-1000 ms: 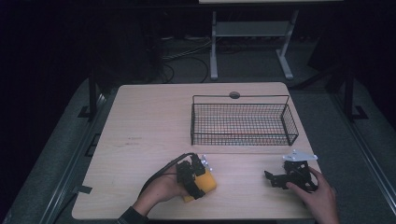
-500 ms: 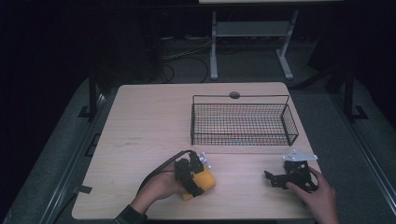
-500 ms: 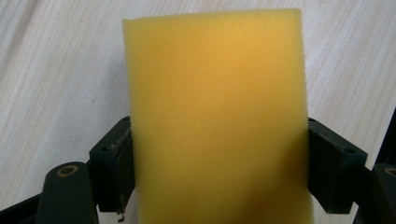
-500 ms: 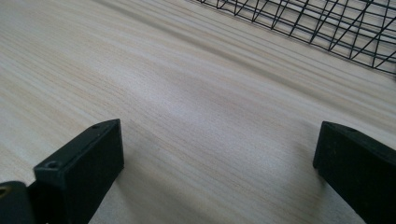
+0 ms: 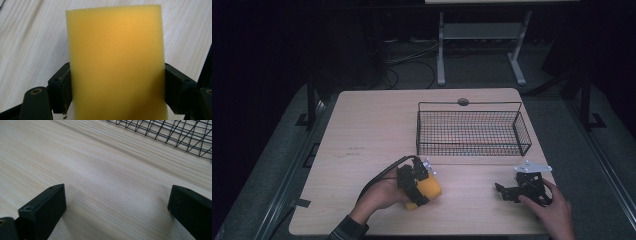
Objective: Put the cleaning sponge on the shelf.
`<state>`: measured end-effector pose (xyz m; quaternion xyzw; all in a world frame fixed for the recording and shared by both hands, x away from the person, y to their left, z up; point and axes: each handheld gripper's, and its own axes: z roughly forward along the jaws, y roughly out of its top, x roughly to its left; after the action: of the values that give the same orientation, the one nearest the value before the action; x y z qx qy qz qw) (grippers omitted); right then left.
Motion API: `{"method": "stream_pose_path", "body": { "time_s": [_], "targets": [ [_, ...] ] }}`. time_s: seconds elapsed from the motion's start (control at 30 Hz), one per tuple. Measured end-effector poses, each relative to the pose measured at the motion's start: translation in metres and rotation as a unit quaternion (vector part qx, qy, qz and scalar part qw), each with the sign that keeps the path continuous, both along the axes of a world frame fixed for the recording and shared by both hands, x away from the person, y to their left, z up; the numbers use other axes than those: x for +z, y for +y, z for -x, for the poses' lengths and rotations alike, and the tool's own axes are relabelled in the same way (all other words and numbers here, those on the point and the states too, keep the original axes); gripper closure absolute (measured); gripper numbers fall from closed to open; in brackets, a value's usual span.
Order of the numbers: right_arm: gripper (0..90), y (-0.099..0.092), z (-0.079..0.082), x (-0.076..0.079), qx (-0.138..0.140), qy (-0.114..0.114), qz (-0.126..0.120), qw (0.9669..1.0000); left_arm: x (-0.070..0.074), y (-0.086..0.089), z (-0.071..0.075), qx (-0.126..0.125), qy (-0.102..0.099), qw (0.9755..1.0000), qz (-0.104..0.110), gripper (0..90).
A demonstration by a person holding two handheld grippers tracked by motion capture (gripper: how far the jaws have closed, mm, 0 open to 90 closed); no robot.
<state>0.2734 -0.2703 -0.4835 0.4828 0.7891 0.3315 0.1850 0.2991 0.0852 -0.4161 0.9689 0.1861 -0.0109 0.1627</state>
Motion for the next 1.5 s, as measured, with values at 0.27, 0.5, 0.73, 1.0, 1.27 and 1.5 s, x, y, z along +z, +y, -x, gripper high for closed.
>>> {"method": "stream_pose_path", "body": {
  "time_s": [0.27,0.5,0.73,1.0,1.27,1.5],
  "targets": [
    [1.1,0.000,0.000,0.000,0.001,0.000,0.001,1.0000,0.008,0.001,-0.006,0.002,-0.001,1.0000,0.005,22.1],
    [1.1,0.000,0.000,0.000,0.001,0.000,0.001,1.0000,0.016,0.002,-0.015,0.005,-0.003,0.9999,0.010,22.2],
    [1.1,0.000,0.000,0.000,0.001,0.000,0.001,1.0000,0.023,-0.001,-0.022,0.002,-0.005,0.9999,0.010,22.2],
    [1.1,0.000,0.000,0.000,0.001,0.001,0.000,1.0000,0.032,-0.004,-0.030,-0.004,-0.007,0.9999,0.012,22.3],
    [1.1,0.000,0.000,0.000,0.001,0.000,0.000,1.0000,0.043,-0.008,-0.038,-0.009,-0.010,0.9998,0.014,22.4],
    [1.2,0.000,0.000,0.000,0.001,-0.001,0.001,1.0000,0.053,-0.010,-0.046,-0.012,-0.012,0.9997,0.017,22.4]
  ]
}}
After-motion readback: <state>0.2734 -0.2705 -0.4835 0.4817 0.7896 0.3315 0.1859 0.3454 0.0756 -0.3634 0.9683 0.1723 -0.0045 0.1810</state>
